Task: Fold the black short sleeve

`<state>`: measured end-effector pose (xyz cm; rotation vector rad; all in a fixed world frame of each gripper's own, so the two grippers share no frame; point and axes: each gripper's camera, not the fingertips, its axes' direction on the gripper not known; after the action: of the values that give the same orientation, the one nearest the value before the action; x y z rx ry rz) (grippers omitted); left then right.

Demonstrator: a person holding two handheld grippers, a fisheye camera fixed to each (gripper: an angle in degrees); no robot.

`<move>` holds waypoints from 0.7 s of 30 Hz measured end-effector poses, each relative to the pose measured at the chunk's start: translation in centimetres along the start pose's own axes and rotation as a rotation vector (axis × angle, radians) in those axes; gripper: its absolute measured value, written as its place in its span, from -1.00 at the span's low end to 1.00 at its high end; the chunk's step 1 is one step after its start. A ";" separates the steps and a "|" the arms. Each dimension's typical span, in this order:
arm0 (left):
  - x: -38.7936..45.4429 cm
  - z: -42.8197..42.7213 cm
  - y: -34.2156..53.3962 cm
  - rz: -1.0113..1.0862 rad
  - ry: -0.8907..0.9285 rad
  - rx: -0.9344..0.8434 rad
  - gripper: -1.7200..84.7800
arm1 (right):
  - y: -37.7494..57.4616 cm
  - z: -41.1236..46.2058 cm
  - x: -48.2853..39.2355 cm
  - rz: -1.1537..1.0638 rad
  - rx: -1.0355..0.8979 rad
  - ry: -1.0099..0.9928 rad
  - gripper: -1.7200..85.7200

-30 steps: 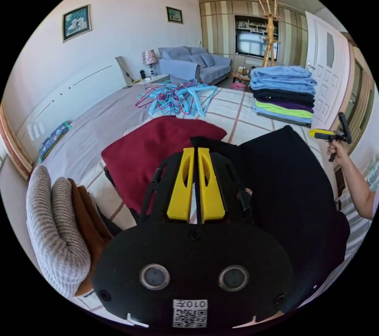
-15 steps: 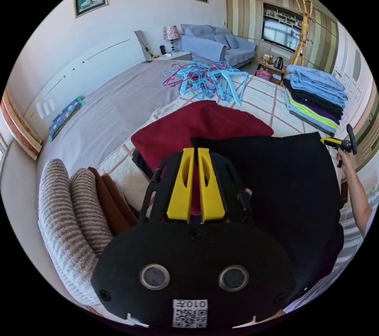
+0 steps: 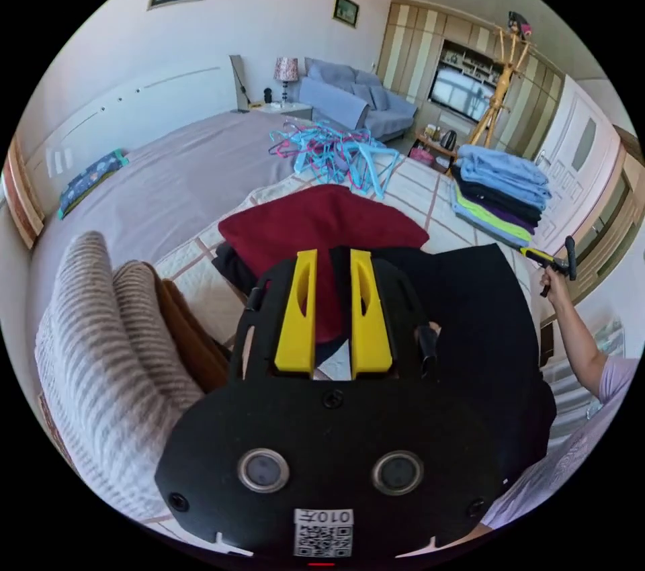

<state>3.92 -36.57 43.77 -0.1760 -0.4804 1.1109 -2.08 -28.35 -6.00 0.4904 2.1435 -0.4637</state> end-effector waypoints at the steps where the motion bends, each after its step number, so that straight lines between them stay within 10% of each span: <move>1: 1.0 -2.8 1.7 0.030 -0.006 0.031 -0.84 | 1.8 -2.1 -0.6 -0.027 0.019 0.000 -0.87; 15: 7.9 -23.6 32.6 -0.103 -0.410 -0.194 -0.77 | 32.1 -20.1 -13.8 -0.247 0.064 0.073 -0.88; 21: 5.9 -27.8 41.1 -0.275 -0.403 -0.274 -0.72 | 36.9 -23.7 -15.1 -0.266 0.083 -0.219 -0.83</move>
<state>-14.92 -10.29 5.65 -0.1196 -0.9893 0.8063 8.76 12.07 14.01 0.1892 1.9896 -0.7234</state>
